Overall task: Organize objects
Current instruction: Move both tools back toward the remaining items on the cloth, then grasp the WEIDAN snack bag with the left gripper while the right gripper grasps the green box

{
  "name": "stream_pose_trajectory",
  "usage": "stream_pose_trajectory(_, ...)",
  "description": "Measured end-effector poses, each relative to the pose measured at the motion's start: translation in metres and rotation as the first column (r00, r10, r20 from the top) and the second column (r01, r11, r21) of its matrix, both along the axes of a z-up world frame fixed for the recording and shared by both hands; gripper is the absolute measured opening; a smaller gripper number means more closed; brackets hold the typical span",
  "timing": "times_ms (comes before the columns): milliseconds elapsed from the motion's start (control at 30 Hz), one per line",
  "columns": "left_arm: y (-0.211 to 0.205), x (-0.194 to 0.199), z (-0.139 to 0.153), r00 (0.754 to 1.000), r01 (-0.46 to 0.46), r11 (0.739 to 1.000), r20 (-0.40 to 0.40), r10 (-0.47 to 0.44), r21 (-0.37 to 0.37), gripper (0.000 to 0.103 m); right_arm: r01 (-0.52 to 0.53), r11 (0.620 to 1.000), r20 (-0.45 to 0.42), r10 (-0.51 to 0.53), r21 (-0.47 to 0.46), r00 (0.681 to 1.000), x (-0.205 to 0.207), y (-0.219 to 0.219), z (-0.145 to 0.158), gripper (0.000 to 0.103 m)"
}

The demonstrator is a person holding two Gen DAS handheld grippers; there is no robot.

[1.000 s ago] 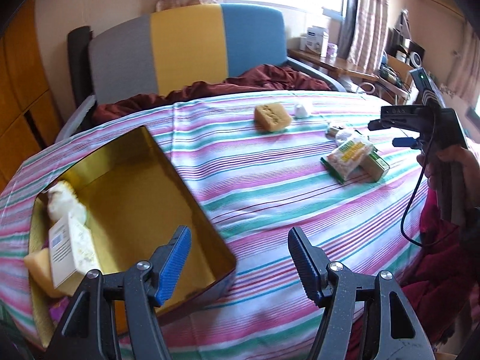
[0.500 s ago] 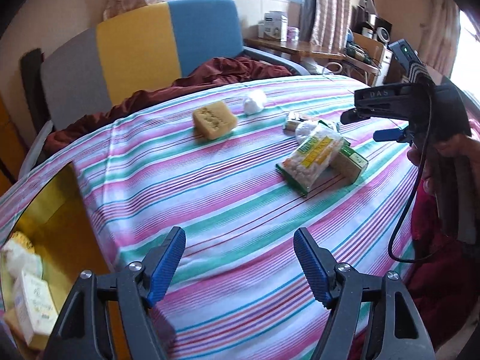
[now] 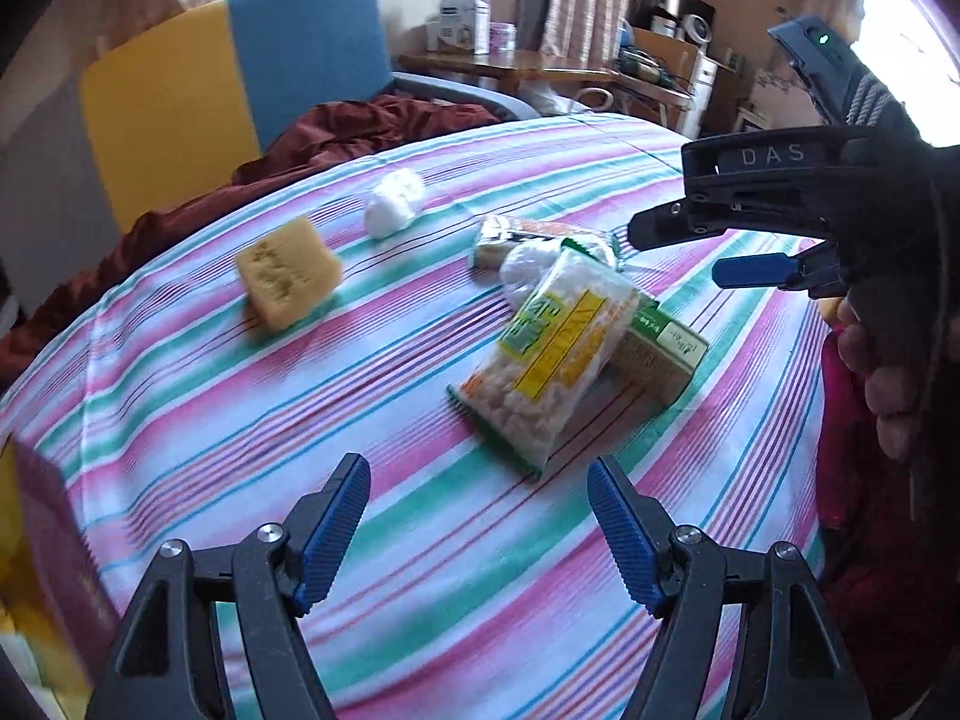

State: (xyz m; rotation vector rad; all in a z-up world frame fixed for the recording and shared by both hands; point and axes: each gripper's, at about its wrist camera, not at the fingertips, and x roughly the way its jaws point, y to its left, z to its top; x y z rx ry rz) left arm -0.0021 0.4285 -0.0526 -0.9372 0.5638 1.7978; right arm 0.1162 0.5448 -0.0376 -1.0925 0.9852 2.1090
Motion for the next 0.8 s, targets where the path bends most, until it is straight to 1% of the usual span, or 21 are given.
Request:
stream_pose_trajectory(100, 0.018, -0.004, 0.0, 0.999, 0.038, 0.999, 0.0, -0.038, -0.001, 0.077, -0.002, 1.0, -0.006, 0.002, -0.016, 1.0, 0.0, 0.001, -0.002, 0.077)
stream_pose_trajectory(267, 0.04, -0.005, 0.002, 0.994, 0.106, 0.994, -0.029, -0.105, 0.01, 0.087, 0.006, 0.999, -0.022, -0.007, -0.048, 1.0, 0.002, 0.005, -0.004, 0.077)
stream_pose_trajectory(333, 0.048, -0.007, -0.001, 0.991, 0.124, 0.992, -0.043, -0.124, 0.001, 0.087, 0.011, 0.998, -0.028, -0.013, -0.059, 1.0, 0.003, 0.007, -0.005, 0.077)
stream_pose_trajectory(500, 0.065, -0.01, -0.008, 0.989, 0.146, 0.989, -0.016, -0.146, 0.012, 0.087, 0.022, 0.997, -0.033, -0.025, -0.08, 0.999, 0.004, 0.011, -0.007, 0.077)
stream_pose_trajectory(533, 0.067, -0.011, -0.01, 0.989, 0.145, 0.989, -0.011, -0.145, 0.007, 0.083, 0.022, 0.996, -0.033, -0.025, -0.082, 0.999, 0.004, 0.011, -0.007, 0.077)
stream_pose_trajectory(567, 0.069, -0.012, -0.014, 0.989, 0.146, 0.989, 0.006, -0.146, 0.004, 0.064, 0.022, 0.996, -0.032, -0.025, -0.082, 0.999, 0.004, 0.012, -0.007, 0.077)
stream_pose_trajectory(600, 0.07, -0.013, -0.017, 0.989, 0.144, 0.99, 0.034, -0.144, -0.003, 0.05, 0.023, 0.996, -0.029, -0.025, -0.082, 0.999, 0.003, 0.012, -0.008, 0.077)
stream_pose_trajectory(633, 0.068, -0.014, -0.02, 0.992, 0.125, 0.992, 0.035, -0.125, -0.012, 0.045, 0.023, 0.996, -0.027, -0.026, -0.083, 0.999, 0.002, 0.013, -0.008, 0.077)
stream_pose_trajectory(667, 0.063, -0.014, -0.019, 0.993, 0.111, 0.994, 0.033, -0.111, 0.0, 0.044, 0.023, 0.996, -0.026, -0.025, -0.085, 0.999, 0.002, 0.013, -0.009, 0.077)
stream_pose_trajectory(733, 0.05, -0.015, -0.017, 0.995, 0.075, 0.997, 0.063, -0.075, 0.011, 0.044, 0.018, 0.996, -0.022, -0.02, -0.085, 1.0, 0.001, 0.013, -0.01, 0.077)
stream_pose_trajectory(800, 0.034, -0.015, -0.016, 0.997, 0.027, 1.0, 0.068, -0.027, 0.003, 0.043, 0.009, 0.997, -0.018, -0.01, -0.076, 1.0, -0.001, 0.012, -0.009, 0.077)
